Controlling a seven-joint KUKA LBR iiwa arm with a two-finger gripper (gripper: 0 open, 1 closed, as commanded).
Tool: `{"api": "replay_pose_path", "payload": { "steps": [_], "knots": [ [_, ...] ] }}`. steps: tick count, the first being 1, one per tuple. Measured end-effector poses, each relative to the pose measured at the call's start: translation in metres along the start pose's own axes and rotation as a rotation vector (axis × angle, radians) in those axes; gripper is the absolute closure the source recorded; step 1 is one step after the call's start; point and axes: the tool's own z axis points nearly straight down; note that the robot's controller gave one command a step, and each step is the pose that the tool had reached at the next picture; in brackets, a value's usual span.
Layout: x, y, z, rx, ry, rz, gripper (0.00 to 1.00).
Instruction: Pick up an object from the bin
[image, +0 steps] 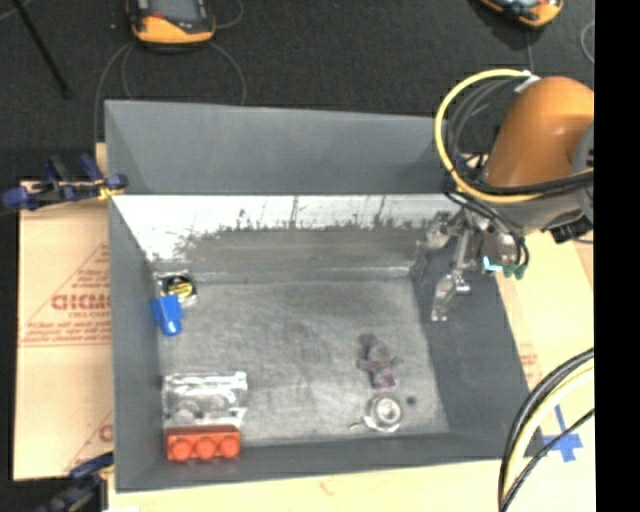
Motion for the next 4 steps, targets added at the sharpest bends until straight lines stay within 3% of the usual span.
{"api": "replay_pose_path", "payload": {
  "steps": [1,2,3,4],
  "knots": [
    [0.059,0.053,0.117,0.002,-0.012,-0.106,0.0],
    [0.06,0.053,0.119,0.002,-0.008,-0.112,1.0],
    [0.031,0.019,-0.031,0.004,-0.017,-0.146,1.0],
    [0.046,-0.008,0.06,0.0,-0.001,-0.383,1.0]
  ]
}}
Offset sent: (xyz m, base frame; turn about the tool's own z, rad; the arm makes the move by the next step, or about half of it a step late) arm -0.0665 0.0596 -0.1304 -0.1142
